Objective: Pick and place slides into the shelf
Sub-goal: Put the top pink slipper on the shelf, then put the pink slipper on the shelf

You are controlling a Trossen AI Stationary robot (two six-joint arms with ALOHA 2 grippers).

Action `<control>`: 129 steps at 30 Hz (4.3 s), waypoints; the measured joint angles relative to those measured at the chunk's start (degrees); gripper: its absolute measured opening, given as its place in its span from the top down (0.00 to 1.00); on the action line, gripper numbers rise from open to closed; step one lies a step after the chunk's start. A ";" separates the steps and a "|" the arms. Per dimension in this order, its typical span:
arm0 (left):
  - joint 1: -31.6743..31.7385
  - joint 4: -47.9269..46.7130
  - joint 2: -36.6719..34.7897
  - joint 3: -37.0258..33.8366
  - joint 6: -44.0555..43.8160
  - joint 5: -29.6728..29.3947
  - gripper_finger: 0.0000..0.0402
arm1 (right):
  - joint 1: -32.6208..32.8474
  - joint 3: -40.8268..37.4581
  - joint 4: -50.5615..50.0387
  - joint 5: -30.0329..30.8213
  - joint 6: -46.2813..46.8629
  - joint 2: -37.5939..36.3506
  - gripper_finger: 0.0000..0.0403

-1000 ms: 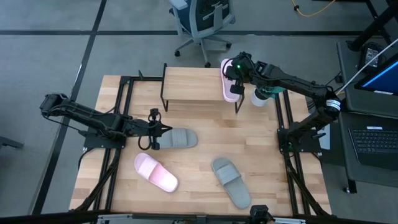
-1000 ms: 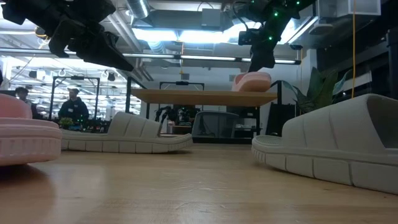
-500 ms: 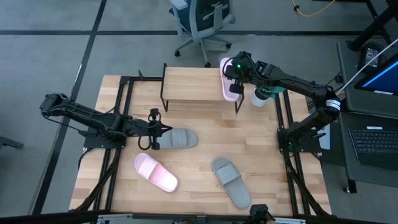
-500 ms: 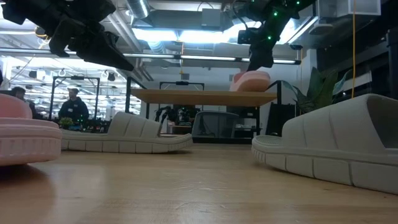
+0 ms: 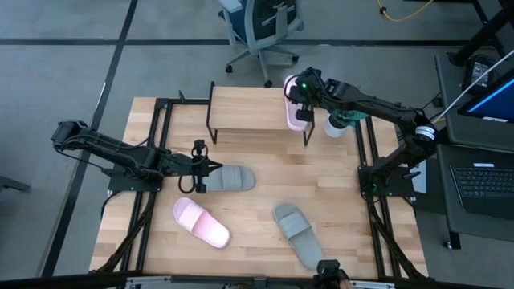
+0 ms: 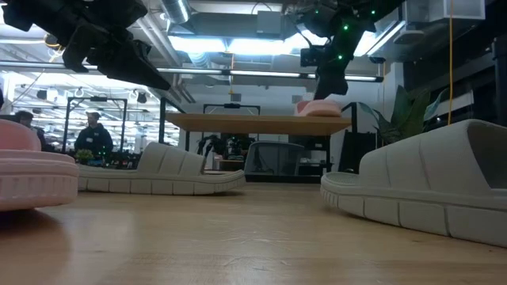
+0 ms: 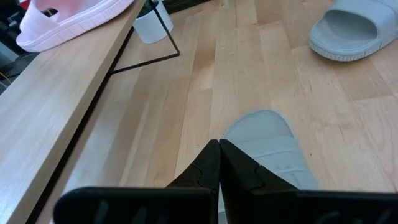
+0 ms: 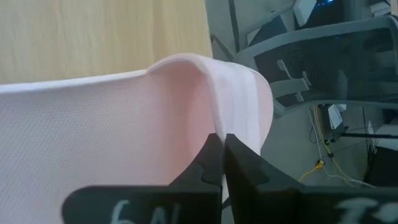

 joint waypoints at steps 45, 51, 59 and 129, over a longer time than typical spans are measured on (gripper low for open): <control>0.01 -0.02 0.00 0.00 0.00 0.00 1.00 | -0.22 0.02 1.03 1.60 -2.22 0.02 0.99; 0.00 -0.02 0.00 0.00 0.01 0.00 1.00 | -0.22 0.02 1.01 1.57 -1.99 0.02 0.98; 0.00 -0.02 0.00 0.00 0.01 -0.02 1.00 | -0.20 0.02 0.44 1.45 -0.31 0.02 0.95; -0.02 -0.01 0.00 0.02 -0.02 0.01 1.00 | 43.23 -33.10 38.43 4.12 33.62 -16.19 0.78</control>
